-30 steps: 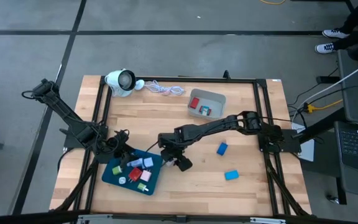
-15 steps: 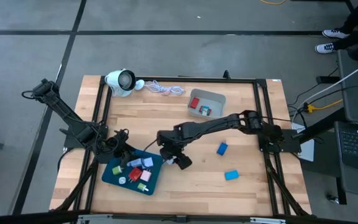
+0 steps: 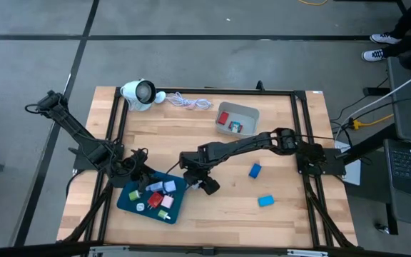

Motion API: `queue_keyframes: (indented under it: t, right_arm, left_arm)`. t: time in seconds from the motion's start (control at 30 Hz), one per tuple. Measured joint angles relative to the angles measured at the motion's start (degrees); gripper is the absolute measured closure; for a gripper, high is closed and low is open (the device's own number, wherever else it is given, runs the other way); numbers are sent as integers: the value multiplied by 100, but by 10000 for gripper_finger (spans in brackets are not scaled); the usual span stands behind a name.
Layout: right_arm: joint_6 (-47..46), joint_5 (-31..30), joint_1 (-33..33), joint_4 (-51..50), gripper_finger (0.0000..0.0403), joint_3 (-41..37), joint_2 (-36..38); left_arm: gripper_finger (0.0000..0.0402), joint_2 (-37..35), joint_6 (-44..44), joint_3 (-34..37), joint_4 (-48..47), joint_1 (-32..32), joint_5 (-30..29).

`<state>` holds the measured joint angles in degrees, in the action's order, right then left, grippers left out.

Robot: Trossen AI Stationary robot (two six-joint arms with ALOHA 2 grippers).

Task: Pick & Place Office items
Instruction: Put the white digital clock into the gray bin

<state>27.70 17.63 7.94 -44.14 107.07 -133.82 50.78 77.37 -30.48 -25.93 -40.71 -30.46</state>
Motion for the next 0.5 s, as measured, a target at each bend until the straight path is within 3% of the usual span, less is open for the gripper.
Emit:
queue_keyframes:
  t: [0.5]
  right_arm:
    - [-11, 21, -127, 174, 183, 11, -243]
  left_arm:
    - [121, 0, 86, 0, 56, 0, -28]
